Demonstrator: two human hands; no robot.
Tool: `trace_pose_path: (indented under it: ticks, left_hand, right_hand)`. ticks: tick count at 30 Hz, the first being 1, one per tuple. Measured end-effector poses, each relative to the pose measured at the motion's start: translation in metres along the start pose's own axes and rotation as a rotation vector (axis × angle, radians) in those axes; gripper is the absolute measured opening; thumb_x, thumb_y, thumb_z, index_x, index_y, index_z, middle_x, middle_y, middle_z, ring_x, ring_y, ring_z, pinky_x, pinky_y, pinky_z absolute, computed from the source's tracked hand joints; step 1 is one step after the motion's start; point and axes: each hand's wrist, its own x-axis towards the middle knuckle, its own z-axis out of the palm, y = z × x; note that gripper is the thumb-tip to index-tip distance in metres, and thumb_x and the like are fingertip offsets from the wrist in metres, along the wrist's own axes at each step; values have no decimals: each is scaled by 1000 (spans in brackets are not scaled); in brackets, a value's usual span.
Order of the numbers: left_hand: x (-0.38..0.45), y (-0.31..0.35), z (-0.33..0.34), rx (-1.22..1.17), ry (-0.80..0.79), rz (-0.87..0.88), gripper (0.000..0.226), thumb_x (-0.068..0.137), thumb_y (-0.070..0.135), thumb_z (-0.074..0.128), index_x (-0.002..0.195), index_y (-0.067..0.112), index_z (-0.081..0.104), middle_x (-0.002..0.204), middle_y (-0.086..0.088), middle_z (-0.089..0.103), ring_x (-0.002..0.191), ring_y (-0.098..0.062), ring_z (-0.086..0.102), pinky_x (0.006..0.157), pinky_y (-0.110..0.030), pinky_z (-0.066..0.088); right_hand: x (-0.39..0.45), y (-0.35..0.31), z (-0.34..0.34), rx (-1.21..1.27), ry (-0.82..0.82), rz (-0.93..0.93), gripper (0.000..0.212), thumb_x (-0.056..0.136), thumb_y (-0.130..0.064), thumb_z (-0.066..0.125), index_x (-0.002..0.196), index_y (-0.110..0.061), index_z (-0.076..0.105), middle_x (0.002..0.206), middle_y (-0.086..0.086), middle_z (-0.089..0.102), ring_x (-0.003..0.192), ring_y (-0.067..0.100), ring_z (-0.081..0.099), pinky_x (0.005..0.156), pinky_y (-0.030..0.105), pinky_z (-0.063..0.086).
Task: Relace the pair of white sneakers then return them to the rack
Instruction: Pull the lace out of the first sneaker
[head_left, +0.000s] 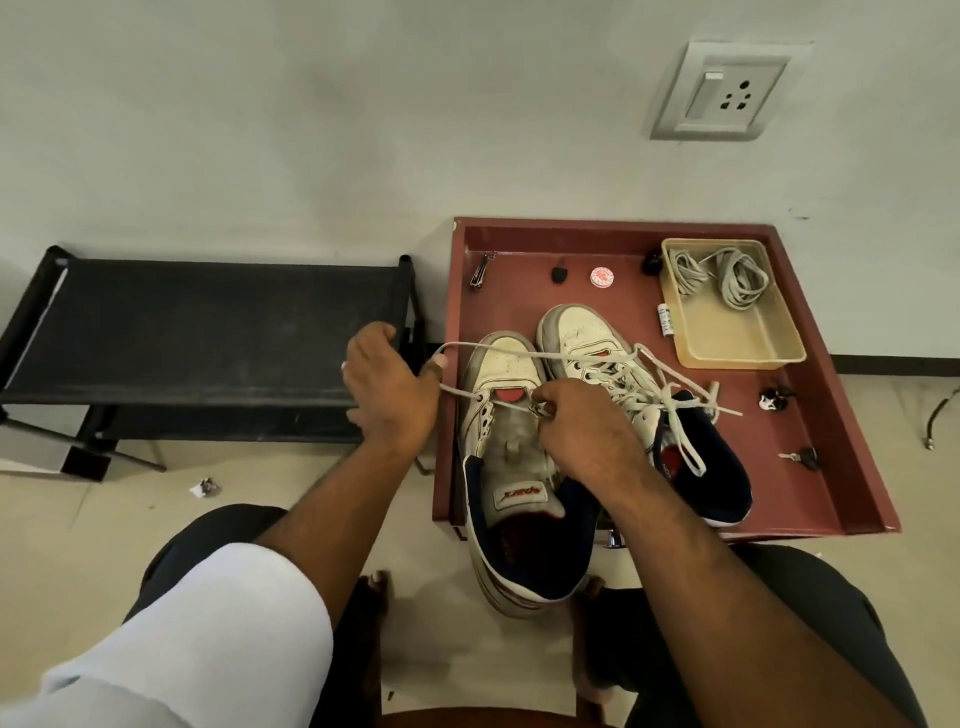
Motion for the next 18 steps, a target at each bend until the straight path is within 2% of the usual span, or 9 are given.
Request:
trace_pose_path:
  ticks: [2,3,5,8,10,11,15,16,18]
  left_hand:
    - [-10,3,5,127,-155,191,37,86,29,71,117,21,52,143,-6,40,138,-28,31,109,-58,36]
    - [-12,3,7,217,-257,233,27,89,31,68,112,26,55,153,-5,30,147,-30,17,114,-61,26]
    - [-12,0,12,352,-409,191,17,93,39,62,107,32,58,164,0,9,151,-30,-10,115,-66,6]
    - [-9,-3,15,383,-485,151,12,93,39,60,103,31,59,165,0,2,149,-32,-20,114,-68,-4]
    - [-2,0,8,418,-455,198,3,94,32,61,96,30,59,165,2,2,148,-31,-21,113,-69,-8]
    - [4,1,1,433,-392,202,2,93,28,61,94,29,60,164,3,4,149,-31,-19,111,-69,-9]
    - [35,-7,-31,287,22,4,4,94,25,63,96,22,64,159,-4,23,151,-35,1,111,-72,1]
    - [38,-10,-35,245,64,-53,8,95,27,61,99,21,63,159,-5,23,150,-37,3,112,-73,3]
    - [35,-10,-33,304,8,-41,16,95,29,60,110,24,59,161,-7,16,150,-40,-3,112,-72,5]
  right_hand:
    - [0,-1,0,-8,7,-3,39,91,-5,53,127,-17,61,117,6,68,100,23,65,86,32,53]
    - [-1,-1,0,-7,6,-6,38,90,-5,53,126,-16,62,116,7,68,99,23,65,86,33,53]
    - [-1,-1,1,-4,7,-3,39,91,-5,53,128,-16,61,117,6,68,100,23,65,86,33,53]
    - [-1,1,-1,33,-1,9,41,90,-7,56,129,-18,61,121,4,67,99,20,65,87,31,53]
    - [1,4,-3,79,-21,36,37,91,-8,57,126,-18,63,121,2,67,97,18,65,86,29,53]
    - [2,6,-4,92,-29,48,35,91,-8,57,124,-18,65,120,2,67,99,18,65,87,28,52]
    - [6,11,-3,115,-38,60,30,91,-10,61,120,-17,68,120,2,68,103,17,64,87,25,48]
    - [6,11,-4,108,-41,62,30,92,-10,61,120,-17,68,120,2,68,103,17,64,86,25,47]
    - [8,11,-4,105,-44,67,30,92,-10,60,120,-16,68,121,2,68,103,18,64,88,26,48]
